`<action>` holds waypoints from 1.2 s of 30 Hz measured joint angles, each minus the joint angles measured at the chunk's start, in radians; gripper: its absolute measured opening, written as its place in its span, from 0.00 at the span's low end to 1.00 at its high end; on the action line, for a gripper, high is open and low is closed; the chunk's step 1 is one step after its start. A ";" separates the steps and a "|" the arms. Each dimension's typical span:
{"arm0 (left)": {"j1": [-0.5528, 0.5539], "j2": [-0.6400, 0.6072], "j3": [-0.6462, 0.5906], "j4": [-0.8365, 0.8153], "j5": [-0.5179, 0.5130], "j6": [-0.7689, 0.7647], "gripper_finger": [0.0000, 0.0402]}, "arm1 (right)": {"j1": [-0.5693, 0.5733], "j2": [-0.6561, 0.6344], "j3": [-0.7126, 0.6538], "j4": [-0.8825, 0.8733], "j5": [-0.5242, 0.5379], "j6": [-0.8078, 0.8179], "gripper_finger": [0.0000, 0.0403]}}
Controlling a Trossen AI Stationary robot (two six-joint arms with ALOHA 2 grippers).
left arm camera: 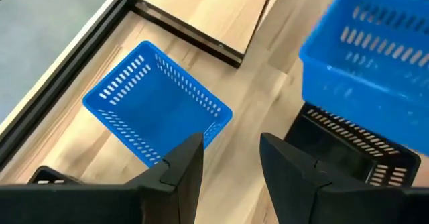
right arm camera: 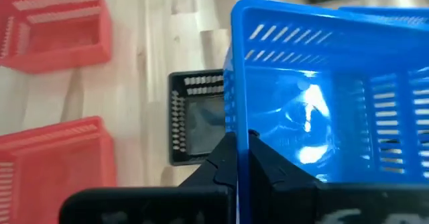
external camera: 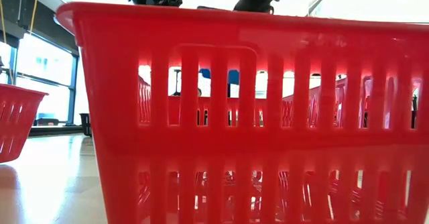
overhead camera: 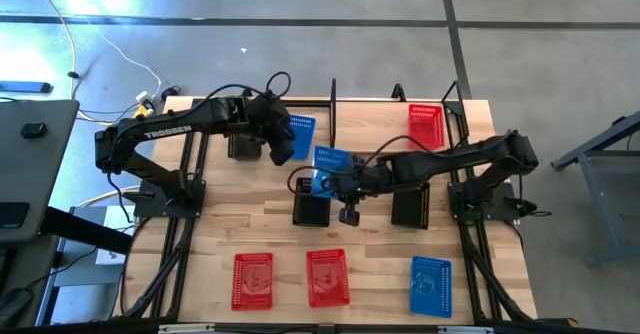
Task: Stack baskets on shelf by color
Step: Put the middle left blue bin on the shelf
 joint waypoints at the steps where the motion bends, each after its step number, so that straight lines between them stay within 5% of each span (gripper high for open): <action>1: 0.000 0.000 0.000 0.000 0.001 0.006 0.34 | 0.000 -0.010 0.000 -0.005 0.017 -0.002 0.00; 10: 0.002 0.000 0.000 0.000 0.002 0.012 0.34 | -0.032 -0.140 0.000 -0.116 0.163 -0.124 0.00; 25: 0.002 0.000 0.000 0.000 0.001 -0.064 0.33 | -0.247 -0.423 0.000 -0.160 0.302 -0.535 0.00; 36: 0.001 0.001 0.000 0.000 0.001 -0.144 0.33 | -0.504 -0.403 -0.001 -0.256 0.144 -0.660 0.00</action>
